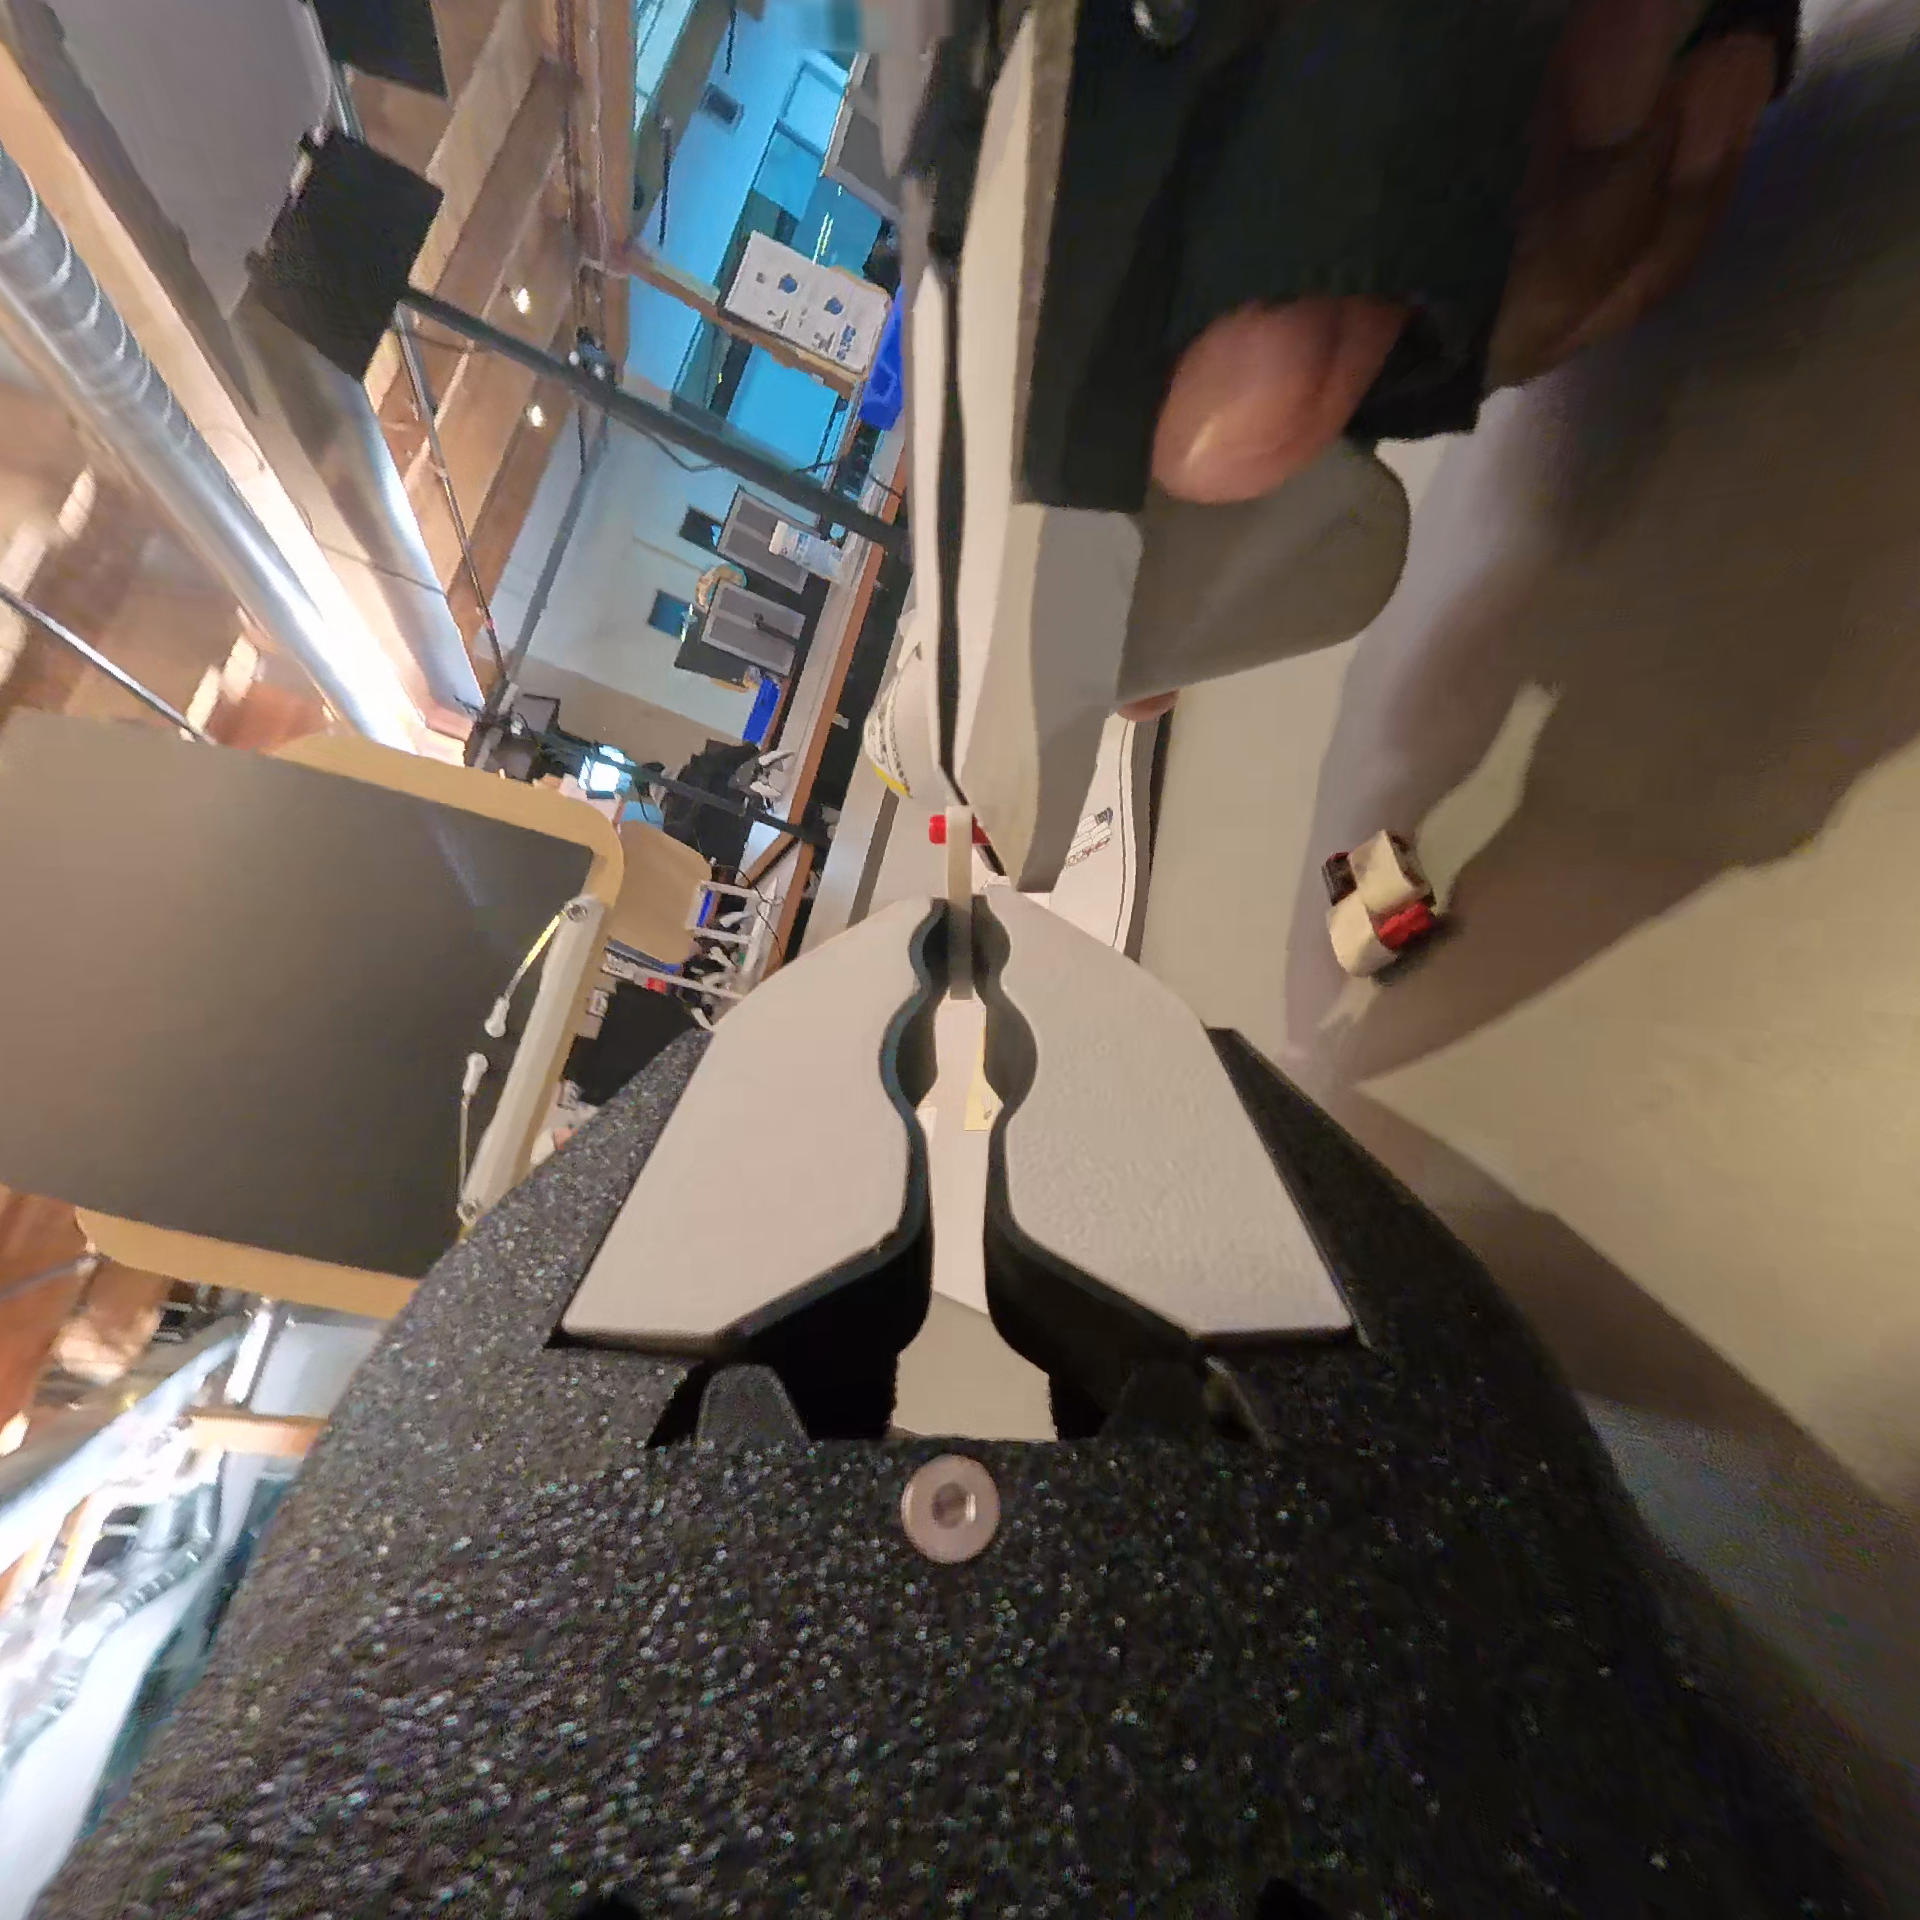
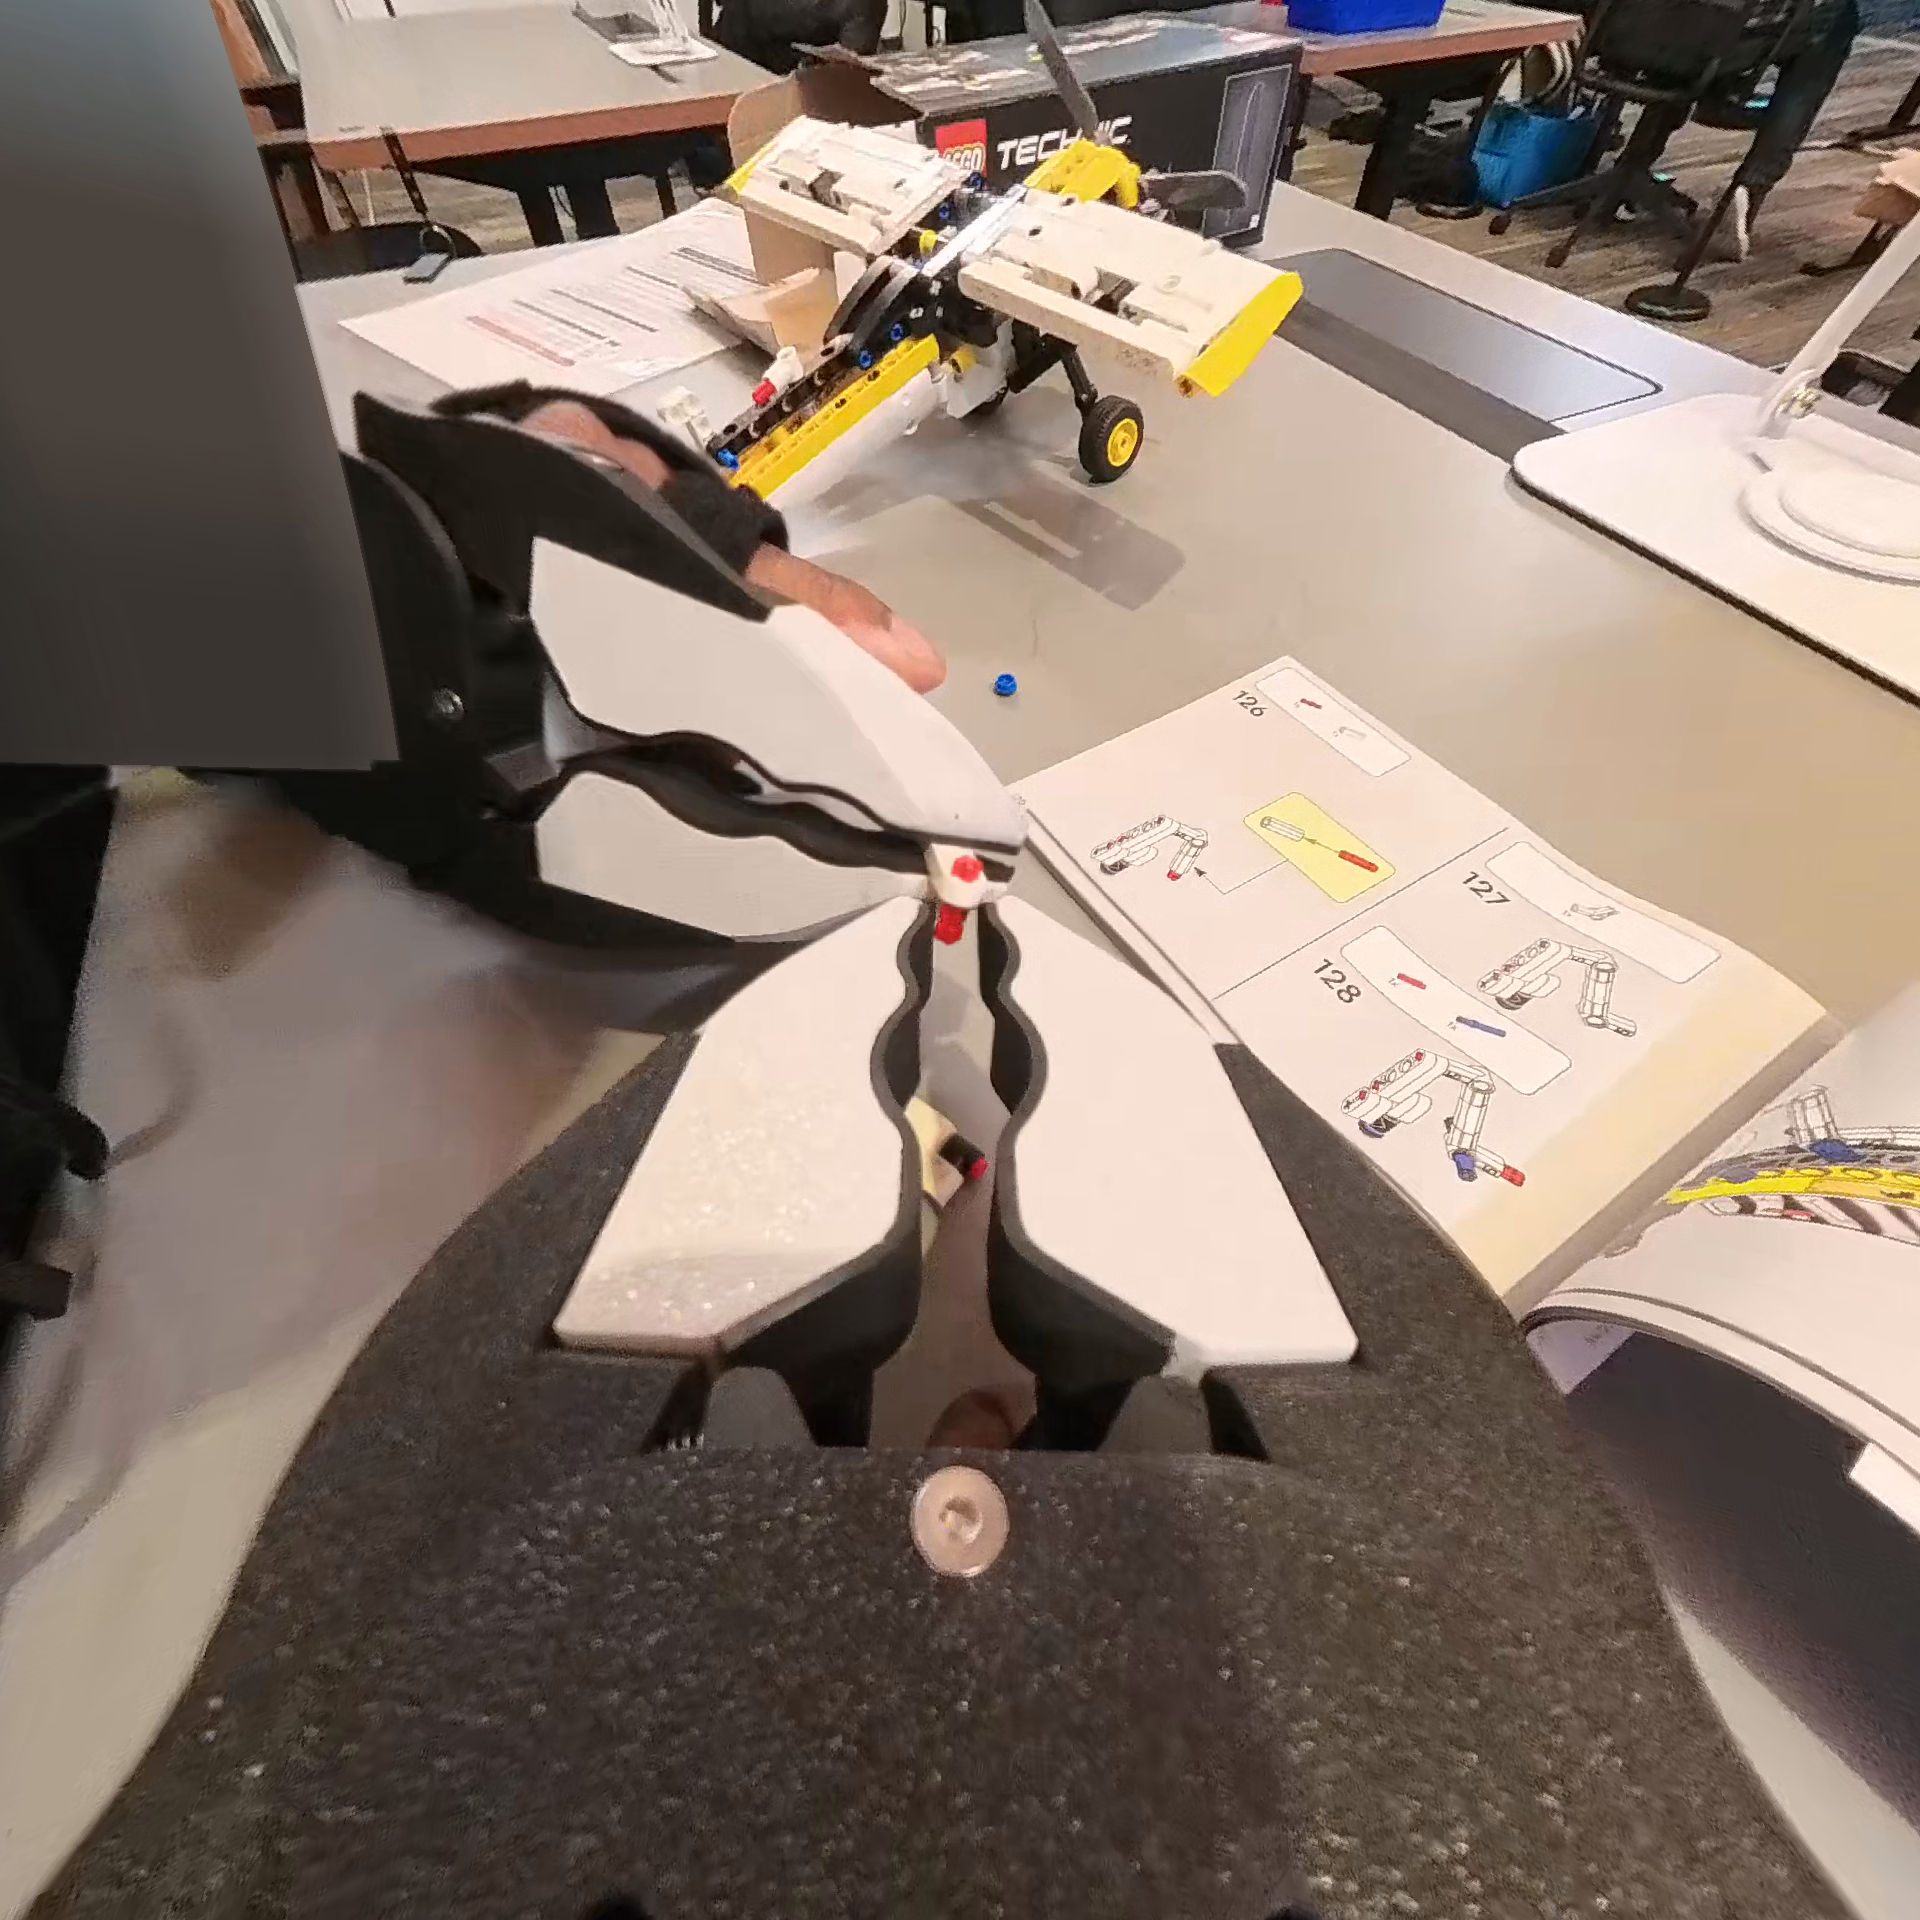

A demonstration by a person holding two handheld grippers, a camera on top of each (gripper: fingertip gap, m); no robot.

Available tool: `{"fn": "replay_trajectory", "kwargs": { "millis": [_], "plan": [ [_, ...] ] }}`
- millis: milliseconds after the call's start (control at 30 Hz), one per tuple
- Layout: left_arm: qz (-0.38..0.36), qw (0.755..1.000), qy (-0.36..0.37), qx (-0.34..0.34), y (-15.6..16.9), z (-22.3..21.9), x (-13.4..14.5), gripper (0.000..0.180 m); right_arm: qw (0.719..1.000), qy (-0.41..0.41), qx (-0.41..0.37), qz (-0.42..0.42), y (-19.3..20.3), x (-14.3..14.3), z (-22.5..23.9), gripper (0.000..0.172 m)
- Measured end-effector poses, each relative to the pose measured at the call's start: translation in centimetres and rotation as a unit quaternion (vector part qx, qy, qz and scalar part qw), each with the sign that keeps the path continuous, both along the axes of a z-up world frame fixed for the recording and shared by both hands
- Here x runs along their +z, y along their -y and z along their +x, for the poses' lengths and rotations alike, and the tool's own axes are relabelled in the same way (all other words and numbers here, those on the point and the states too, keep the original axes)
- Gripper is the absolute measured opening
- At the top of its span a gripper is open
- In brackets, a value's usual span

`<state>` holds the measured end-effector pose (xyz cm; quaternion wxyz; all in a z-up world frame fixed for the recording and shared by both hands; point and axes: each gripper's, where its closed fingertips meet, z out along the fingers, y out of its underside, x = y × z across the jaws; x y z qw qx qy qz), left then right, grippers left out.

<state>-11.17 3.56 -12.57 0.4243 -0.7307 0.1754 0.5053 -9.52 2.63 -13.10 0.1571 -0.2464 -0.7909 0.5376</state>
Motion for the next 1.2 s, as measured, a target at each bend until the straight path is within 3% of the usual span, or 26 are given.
{"fn": "replay_trajectory", "kwargs": {
  "millis": [233, 500, 600, 667, 867, 1033, 1200],
  "plan": [
    [-0.018, 0.998, -0.056, 0.006, 0.1, 0.3, 0.3, 0.005, 1.0, -0.012, 0.01, 0.011, 0.0, 0.0, 0.3, 0.004],
    [0.041, 0.999, 0.022, 0.019, 0.2, 0.2, 1.0, 0.005, 0.999, -0.037, 0.004, 0.006, 0.1, 0.6, 0.4, 0.004],
    [0.116, 0.987, 0.082, 0.079, 2.7, -3.4, 2.9, 0.005, 0.996, -0.039, 0.021, 0.077, 0.6, -2.0, 1.5, 0.003],
    [0.108, 0.985, 0.103, 0.092, 3.8, -4.5, 1.8, 0.005, 0.995, -0.068, 0.01, 0.072, 1.0, -1.2, 1.4, 0.003],
    [0.074, 0.987, 0.134, 0.042, 2.2, -2.6, 0.3, 0.004, 0.997, -0.045, -0.032, 0.046, -1.0, -0.7, -0.5, 0.003],
    [0.06, 0.978, 0.199, 0.02, 1.6, -2.2, -1.4, 0.004, 0.991, -0.089, -0.077, 0.061, -3.1, 1.6, -1.2, 0.004],
    [0.063, 0.974, 0.218, 0.001, 1.4, -1.5, -1.3, 0.004, 0.956, -0.164, -0.225, 0.094, -12.1, 9.1, -0.4, 0.004]
  ]
}}
